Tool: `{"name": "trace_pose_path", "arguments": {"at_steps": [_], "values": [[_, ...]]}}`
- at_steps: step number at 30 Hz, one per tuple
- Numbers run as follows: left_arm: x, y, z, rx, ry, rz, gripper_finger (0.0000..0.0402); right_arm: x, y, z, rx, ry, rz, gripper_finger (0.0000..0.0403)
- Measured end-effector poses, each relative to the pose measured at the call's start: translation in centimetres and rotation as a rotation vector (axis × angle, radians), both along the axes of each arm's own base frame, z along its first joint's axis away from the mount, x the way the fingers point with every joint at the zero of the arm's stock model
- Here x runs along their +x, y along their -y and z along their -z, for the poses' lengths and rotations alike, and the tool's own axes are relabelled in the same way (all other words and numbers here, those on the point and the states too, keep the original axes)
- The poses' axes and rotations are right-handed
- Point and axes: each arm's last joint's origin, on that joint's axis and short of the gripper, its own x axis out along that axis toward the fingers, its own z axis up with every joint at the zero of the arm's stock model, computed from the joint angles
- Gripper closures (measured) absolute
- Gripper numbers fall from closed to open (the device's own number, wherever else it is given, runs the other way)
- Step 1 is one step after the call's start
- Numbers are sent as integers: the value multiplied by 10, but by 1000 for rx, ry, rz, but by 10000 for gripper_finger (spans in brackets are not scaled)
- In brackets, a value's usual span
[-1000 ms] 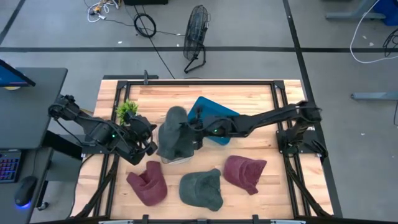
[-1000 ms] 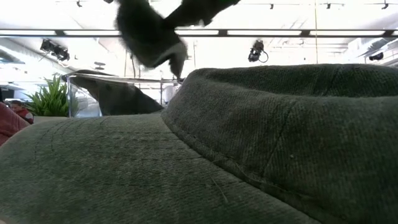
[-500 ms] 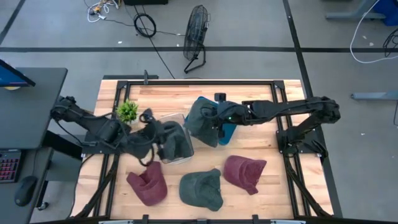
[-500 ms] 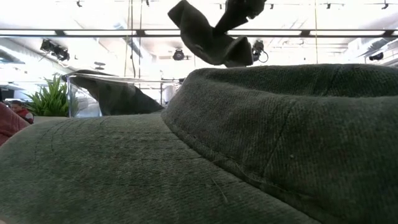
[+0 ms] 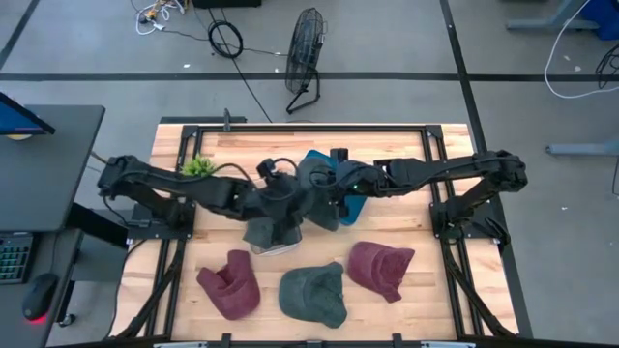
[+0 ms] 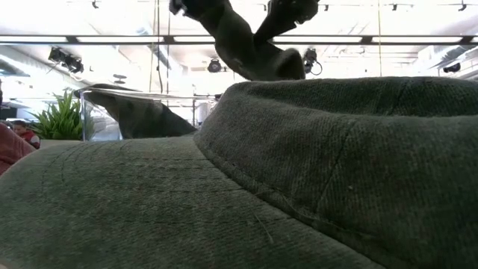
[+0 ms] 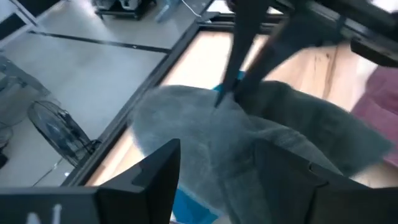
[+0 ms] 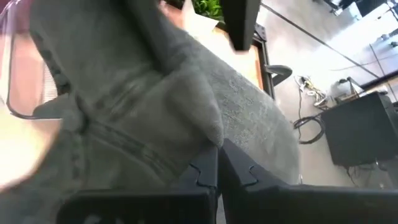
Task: Pick & Place hat
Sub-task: Put the top gray cap into the transparent bin
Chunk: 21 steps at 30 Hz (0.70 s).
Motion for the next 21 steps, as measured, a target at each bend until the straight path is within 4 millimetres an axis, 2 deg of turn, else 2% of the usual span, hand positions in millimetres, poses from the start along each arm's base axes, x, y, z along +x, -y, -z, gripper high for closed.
{"name": "trace_pose_path", "arguments": {"at_steps": [8,12,17,21], "values": [[12,-9,15,-54,-52,31,224,1,-10,0,-8,0,-84,403],[12,-9,14,-57,-51,34,277,1,-10,0,-26,-13,-124,396],[12,-10,15,-55,-62,31,376,1,-11,0,-18,-10,-127,391],[11,-11,16,-58,-69,25,386,1,-10,0,0,4,-59,387]]}}
